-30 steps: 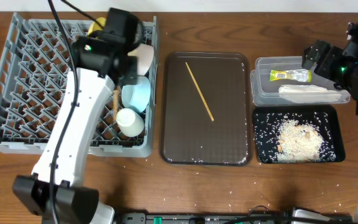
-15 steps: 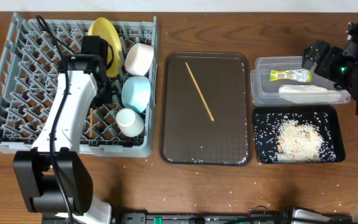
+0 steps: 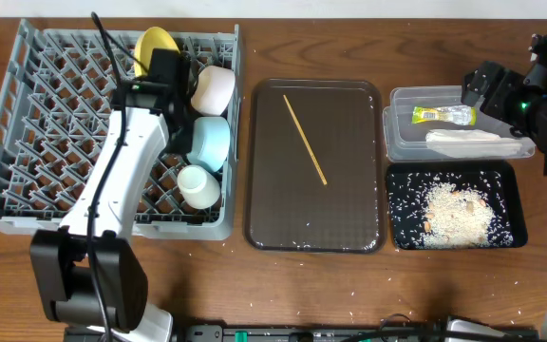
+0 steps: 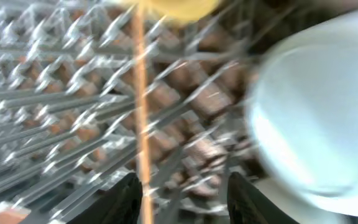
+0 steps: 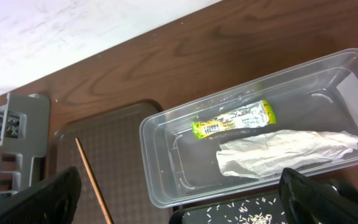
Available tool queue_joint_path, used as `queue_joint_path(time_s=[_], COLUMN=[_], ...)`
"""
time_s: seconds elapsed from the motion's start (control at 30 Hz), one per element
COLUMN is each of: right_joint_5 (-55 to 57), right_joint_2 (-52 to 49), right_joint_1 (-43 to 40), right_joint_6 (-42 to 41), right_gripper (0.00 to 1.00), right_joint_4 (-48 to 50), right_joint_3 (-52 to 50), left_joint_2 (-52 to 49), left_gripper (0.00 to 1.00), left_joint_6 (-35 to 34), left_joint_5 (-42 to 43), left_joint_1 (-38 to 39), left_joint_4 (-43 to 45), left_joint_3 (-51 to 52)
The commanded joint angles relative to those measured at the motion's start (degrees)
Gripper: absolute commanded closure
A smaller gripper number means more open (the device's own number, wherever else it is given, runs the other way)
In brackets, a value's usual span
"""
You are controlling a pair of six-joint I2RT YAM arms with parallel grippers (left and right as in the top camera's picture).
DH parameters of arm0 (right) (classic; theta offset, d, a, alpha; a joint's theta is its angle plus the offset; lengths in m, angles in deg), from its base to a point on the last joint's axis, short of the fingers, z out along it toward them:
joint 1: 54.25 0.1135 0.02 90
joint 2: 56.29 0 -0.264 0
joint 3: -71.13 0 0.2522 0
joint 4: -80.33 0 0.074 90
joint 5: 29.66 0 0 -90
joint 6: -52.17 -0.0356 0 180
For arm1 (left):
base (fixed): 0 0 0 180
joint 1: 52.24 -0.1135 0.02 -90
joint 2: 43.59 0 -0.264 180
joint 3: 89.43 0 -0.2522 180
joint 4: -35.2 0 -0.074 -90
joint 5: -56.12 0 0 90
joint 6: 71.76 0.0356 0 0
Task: Sort waste into correct bins and load items into the dishwasher
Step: 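Reach left gripper back to the tray and grasp the second chopstick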
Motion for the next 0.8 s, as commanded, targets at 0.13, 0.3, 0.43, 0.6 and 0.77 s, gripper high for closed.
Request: queue_joint_path(time_s=[0.13,0.3,0.43,0.6,0.77], right_joint_5=[-0.28,-0.28,-0.28,-0.28,-0.28], right_joint_2=[-0.07,-0.07,-0.07,-0.07,-0.07], right_joint_1=[-0.15,-0.15,-0.15,-0.15,-0.15], right_joint_6=[-0.48,-0.48,-0.48,-0.48,-0.48], right_gripper=[0.01,0.01,0.01,0.01,0.01], right_joint_4=[-0.02,-0.02,-0.02,-0.02,-0.02], right_joint_3=[0.68,0.68,0.68,0.68,0.68], left_joint_2=[5.31,-0.92,-7.98,-15.54,-20.76], left_gripper=[0.55,0.57,0.57,0.58,0.58], left_joint_6=[-7.65,-26.16,-31.87,-36.48,-38.69], left_joint_5=[25.62,17.0,17.07,17.09,20.41], left_joint_1=[8.11,15.87,21.14,23.56,23.96], left_joint_4=[10.4,12.17,15.91,20.7,24.22], left_joint_3=[-3.8,-3.8,-3.82,-3.82,-3.82])
